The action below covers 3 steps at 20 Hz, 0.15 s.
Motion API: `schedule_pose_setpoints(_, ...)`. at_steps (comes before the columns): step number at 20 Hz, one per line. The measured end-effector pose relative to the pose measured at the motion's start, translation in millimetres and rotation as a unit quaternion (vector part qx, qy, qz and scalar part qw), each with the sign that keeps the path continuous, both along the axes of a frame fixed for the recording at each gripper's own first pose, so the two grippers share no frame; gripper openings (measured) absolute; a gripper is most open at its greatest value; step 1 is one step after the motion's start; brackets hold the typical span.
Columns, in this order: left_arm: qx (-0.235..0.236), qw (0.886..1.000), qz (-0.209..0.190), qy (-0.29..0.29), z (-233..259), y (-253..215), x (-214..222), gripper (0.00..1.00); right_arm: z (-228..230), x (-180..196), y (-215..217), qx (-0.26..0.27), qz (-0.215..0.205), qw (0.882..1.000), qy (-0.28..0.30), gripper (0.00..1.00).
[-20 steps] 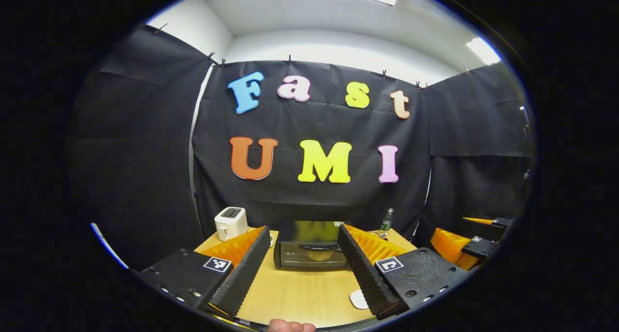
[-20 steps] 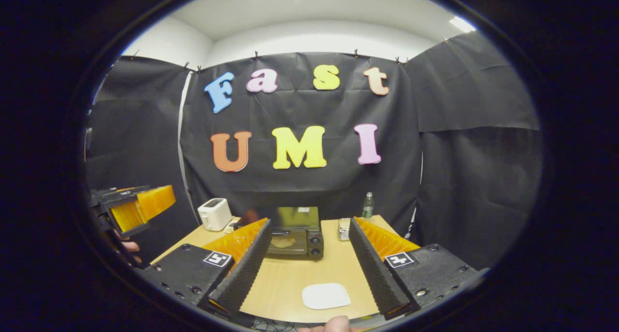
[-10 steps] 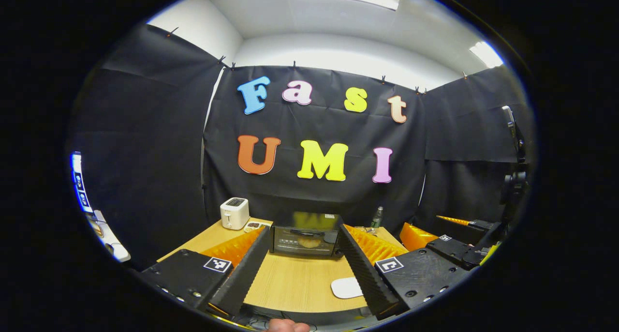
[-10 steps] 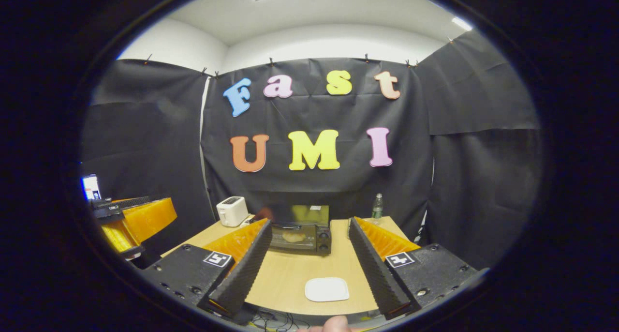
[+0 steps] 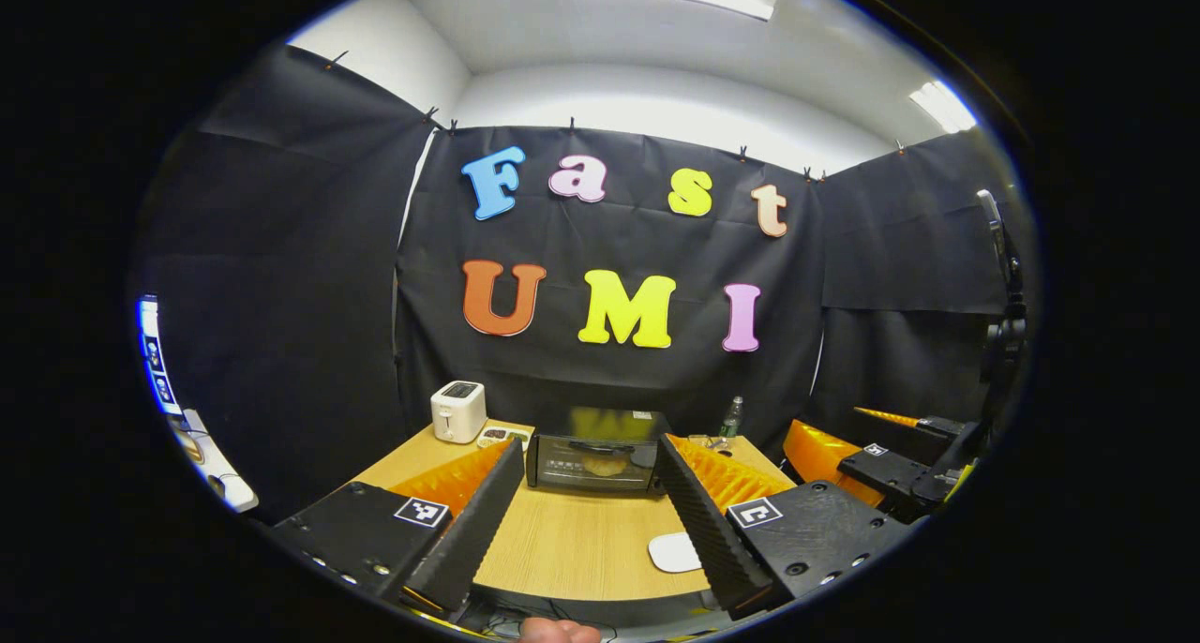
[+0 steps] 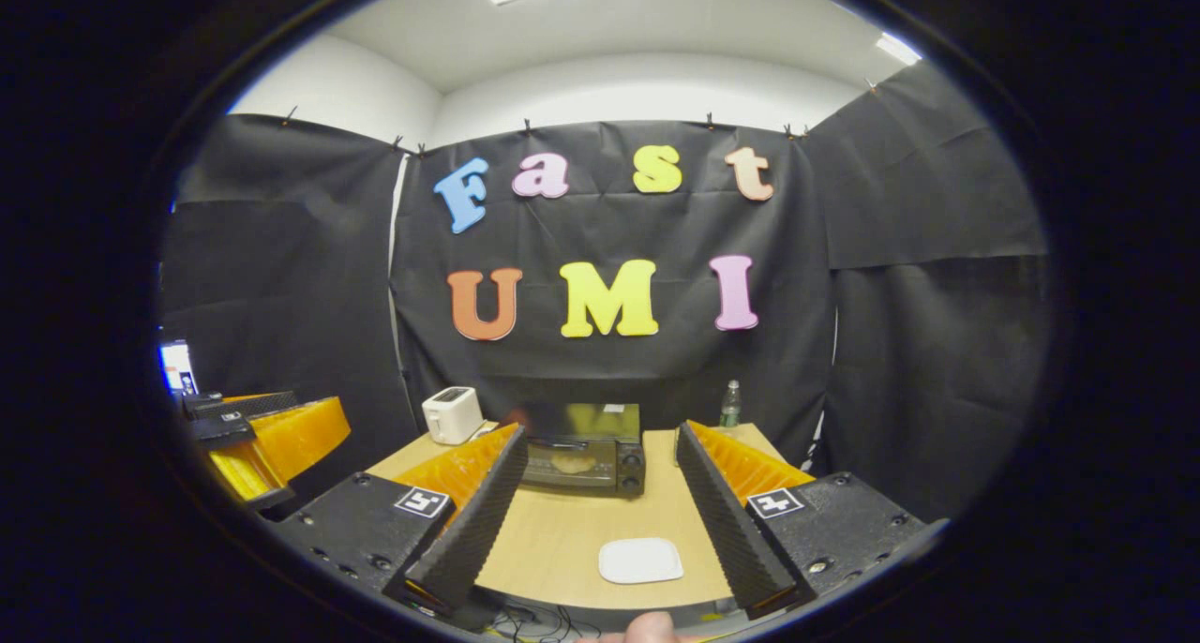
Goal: Open the electric oven with the left hand, put the food in, and close the electric oven.
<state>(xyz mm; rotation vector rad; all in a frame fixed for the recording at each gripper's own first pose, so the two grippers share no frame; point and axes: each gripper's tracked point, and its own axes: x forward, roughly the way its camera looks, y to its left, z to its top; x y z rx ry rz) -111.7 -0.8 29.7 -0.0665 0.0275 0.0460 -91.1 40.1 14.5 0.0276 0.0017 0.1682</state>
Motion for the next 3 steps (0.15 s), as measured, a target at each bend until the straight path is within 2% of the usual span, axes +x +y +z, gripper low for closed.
schedule_pose_setpoints(3,0.010,1.000,-0.007,-0.006,3.8,1.8,1.1,0.93,2.4,-1.6,1.8,-0.001,-0.005,1.000,0.000,1.00)
